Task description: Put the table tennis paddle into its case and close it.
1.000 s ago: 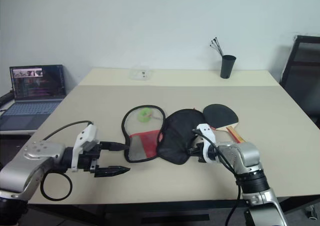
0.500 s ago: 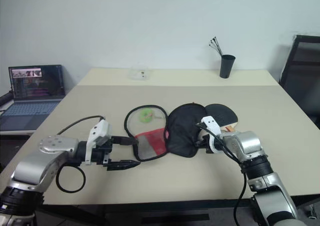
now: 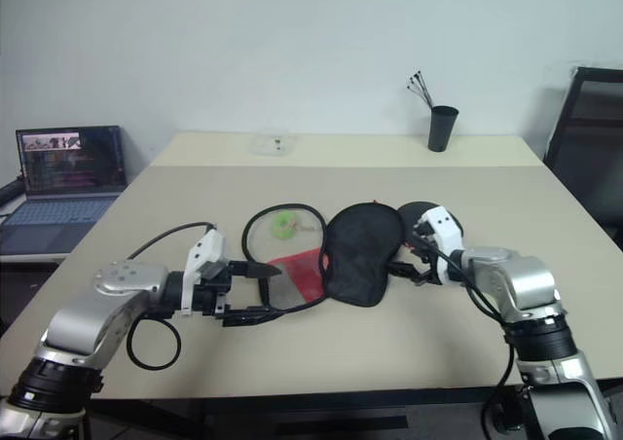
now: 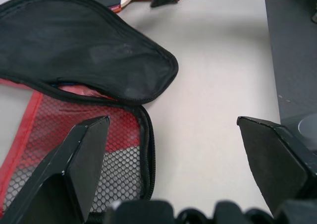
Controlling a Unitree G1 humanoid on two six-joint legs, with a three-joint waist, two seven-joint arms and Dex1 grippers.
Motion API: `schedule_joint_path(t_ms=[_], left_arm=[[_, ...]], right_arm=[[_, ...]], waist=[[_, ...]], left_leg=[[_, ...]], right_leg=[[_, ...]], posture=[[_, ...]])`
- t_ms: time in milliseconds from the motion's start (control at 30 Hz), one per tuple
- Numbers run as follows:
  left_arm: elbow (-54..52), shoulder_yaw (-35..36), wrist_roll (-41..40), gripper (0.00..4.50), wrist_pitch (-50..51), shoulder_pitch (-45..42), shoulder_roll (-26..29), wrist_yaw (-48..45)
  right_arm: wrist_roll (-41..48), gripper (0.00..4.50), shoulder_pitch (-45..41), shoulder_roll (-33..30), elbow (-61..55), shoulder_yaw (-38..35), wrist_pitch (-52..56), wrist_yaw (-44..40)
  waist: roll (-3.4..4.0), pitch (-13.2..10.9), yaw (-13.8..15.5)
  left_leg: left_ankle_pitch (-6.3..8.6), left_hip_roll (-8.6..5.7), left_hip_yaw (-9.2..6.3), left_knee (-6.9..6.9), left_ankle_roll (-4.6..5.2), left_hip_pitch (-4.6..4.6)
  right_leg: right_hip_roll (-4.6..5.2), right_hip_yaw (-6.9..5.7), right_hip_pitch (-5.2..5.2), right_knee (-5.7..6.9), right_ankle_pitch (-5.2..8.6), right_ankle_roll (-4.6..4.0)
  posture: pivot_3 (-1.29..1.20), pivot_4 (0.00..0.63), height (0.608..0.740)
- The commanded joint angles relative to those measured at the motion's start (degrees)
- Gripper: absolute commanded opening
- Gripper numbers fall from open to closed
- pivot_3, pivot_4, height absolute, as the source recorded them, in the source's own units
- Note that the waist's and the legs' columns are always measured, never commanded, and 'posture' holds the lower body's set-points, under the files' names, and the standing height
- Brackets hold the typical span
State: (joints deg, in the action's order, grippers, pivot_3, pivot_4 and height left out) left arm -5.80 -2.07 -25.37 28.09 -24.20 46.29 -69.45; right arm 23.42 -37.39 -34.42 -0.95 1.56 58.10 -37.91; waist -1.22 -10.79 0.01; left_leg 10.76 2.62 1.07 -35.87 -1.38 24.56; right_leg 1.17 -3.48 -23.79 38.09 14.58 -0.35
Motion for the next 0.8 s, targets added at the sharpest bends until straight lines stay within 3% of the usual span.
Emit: schedule_joint_path(t_ms=[33,433,800], left_arm=[[-0.37,0.16,-0.17,4.50,-1.08,-2.11,-0.73,-0.21],[10.13,-1.77,3.75,4.50,-6.38,-11.72,-8.78,3.05],[11.36,-1.71,4.99,4.50,-8.31,-10.87,-9.17,2.17]], right_arm=[[-2.56,4.49,-0.33,-2.88,1.92,-3.43,-5.19,1.08],[-11.13,4.49,-5.70,-0.20,26.44,-2.40,-17.74,4.53],[-14.94,4.49,-8.10,2.42,38.38,-1.59,-24.91,3.29]], waist=[[0.00,0.00,0.00],[-0.02,-0.01,-0.13],[-0.04,0.01,-0.28]], left_leg=[[0.00,-0.02,0.00,-0.01,0.00,0.00],[0.00,-0.15,0.15,-0.04,0.00,-0.02],[0.00,-0.11,0.63,-0.12,0.00,-0.06]], right_leg=[[0.00,-0.01,0.00,0.00,0.00,0.00],[-0.10,0.11,-0.01,0.04,-0.02,0.02],[-0.12,0.67,-0.21,0.13,-0.15,0.10]], posture=[[0.00,0.150,0.740],[0.00,0.150,0.740],[0.00,0.150,0.740]])
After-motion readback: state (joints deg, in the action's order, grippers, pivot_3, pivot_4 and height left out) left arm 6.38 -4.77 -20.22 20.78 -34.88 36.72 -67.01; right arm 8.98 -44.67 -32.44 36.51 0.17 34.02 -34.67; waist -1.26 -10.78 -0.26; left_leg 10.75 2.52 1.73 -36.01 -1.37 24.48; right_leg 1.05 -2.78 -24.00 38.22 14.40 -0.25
